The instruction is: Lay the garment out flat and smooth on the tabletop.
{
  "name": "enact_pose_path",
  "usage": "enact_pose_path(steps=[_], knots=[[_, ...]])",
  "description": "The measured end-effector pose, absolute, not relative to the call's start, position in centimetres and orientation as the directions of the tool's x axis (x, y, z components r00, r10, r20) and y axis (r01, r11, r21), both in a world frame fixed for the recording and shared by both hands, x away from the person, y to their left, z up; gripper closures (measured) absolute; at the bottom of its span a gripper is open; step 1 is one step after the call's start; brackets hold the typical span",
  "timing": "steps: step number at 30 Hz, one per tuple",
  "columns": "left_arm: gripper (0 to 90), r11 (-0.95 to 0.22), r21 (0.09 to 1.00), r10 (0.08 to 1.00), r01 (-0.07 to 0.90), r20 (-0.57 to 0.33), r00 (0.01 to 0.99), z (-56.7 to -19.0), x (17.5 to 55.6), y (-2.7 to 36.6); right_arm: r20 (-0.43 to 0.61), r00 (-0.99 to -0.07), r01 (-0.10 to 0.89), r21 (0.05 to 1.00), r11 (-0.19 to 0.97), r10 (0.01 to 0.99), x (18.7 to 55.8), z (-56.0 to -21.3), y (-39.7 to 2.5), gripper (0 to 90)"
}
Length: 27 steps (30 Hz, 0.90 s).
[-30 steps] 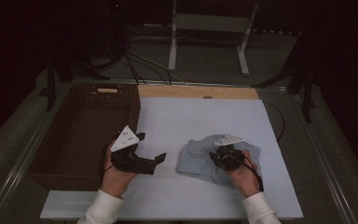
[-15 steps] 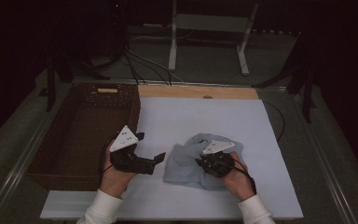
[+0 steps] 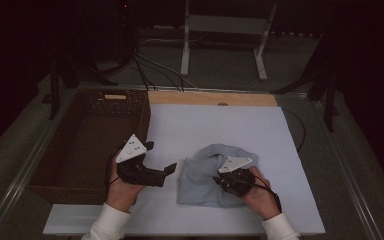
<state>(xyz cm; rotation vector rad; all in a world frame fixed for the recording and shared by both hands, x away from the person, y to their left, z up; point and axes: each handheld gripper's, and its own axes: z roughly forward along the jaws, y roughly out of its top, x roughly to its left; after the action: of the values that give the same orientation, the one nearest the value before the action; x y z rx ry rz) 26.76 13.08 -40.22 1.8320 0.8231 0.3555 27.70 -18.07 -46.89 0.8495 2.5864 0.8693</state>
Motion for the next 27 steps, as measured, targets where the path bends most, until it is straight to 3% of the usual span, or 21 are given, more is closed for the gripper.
enact_pose_path(steps=[1,8,11,12,14,18,19,23,27], knots=[[0.1,-0.216,0.903,0.682,0.371,-0.132,0.72,-40.2,26.8,13.1,-0.1,-0.775,0.445,0.615,0.651,0.624,27.7,-46.9,-18.7,87.5],[0.1,-0.227,0.9,0.678,0.373,-0.129,0.724,-40.4,26.8,12.7,-0.073,-0.758,0.46,0.644,0.611,0.648,27.6,-46.5,-19.6,85.3],[0.1,-0.224,0.9,0.679,0.373,-0.13,0.723,-40.4,26.8,12.8,-0.074,-0.74,0.458,0.672,0.582,0.668,27.4,-46.2,-19.1,69.2],[0.1,-0.222,0.901,0.679,0.374,-0.132,0.722,-40.4,26.8,12.8,-0.053,-0.733,0.456,0.701,0.548,0.678,27.2,-45.9,-18.8,58.2],[0.1,-0.22,0.902,0.68,0.372,-0.132,0.722,-40.3,26.8,12.9,-0.041,-0.729,0.458,0.713,0.531,0.683,27.1,-45.7,-18.6,53.5],[0.1,-0.217,0.903,0.679,0.37,-0.133,0.722,-40.3,26.7,12.8,-0.001,-0.733,0.446,0.755,0.481,0.68,26.3,-44.9,-17.4,33.8],[0.1,-0.217,0.903,0.679,0.37,-0.133,0.722,-40.3,26.7,12.8,-0.001,-0.733,0.446,0.755,0.481,0.68,26.3,-44.9,-17.4,33.8],[0.1,-0.215,0.904,0.679,0.37,-0.134,0.722,-40.3,26.7,12.9,0.037,-0.716,0.468,0.766,0.44,0.697,26.0,-44.8,-16.3,19.5],[0.1,-0.214,0.903,0.68,0.371,-0.135,0.721,-40.3,26.7,12.9,0.058,-0.702,0.486,0.768,0.418,0.71,26.0,-45.0,-15.7,15.0]])
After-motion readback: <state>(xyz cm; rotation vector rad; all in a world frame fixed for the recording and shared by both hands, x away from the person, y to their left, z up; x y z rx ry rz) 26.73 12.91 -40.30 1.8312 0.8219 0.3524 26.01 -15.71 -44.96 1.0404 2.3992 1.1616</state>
